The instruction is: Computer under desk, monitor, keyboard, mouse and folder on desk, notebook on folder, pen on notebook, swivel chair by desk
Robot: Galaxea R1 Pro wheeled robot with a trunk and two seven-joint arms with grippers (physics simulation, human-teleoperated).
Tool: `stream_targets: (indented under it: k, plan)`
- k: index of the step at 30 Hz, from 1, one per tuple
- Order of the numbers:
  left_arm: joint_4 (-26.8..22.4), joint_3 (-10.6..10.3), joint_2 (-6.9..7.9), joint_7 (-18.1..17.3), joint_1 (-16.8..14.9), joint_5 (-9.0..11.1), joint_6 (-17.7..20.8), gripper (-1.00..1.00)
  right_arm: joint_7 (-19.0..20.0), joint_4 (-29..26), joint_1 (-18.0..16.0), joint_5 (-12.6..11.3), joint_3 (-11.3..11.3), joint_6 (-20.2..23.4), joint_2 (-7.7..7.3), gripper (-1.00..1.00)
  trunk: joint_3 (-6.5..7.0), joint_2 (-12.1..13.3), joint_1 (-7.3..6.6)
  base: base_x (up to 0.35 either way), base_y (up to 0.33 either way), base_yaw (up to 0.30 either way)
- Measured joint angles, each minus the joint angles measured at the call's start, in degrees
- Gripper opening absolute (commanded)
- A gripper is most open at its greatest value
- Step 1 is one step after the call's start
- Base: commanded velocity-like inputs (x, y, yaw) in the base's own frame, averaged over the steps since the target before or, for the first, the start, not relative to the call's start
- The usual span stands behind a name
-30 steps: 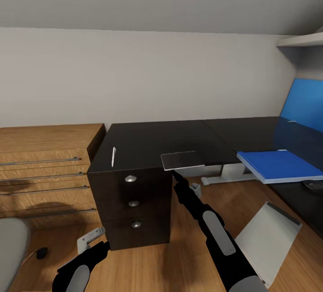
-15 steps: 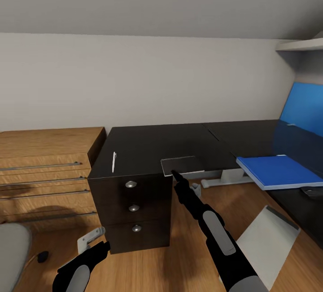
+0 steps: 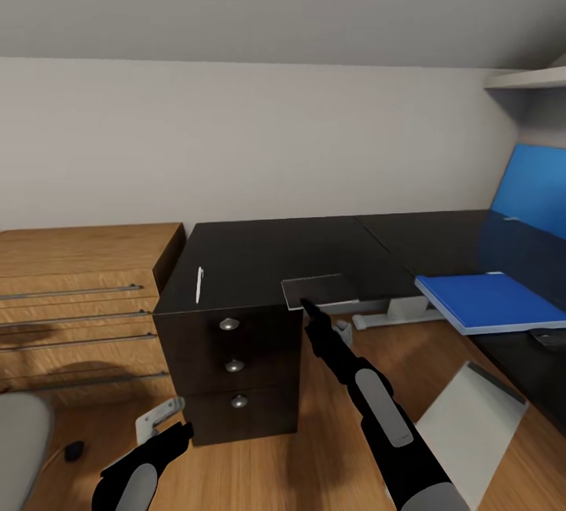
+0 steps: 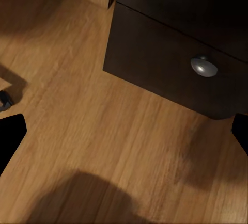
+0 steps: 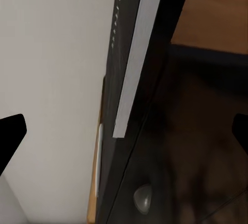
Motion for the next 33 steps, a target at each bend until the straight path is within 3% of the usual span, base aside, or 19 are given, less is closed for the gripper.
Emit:
stream_targets:
  k: [33]
  plan:
    - [0.22,0.07,0.00,0.17,0.00,0.00,0.06,1.00,-0.12,0.00,0.00,0.04,0.04,0.00,-0.01,1.00,0.00,0.00,0.02,0.033,0.008,0.000]
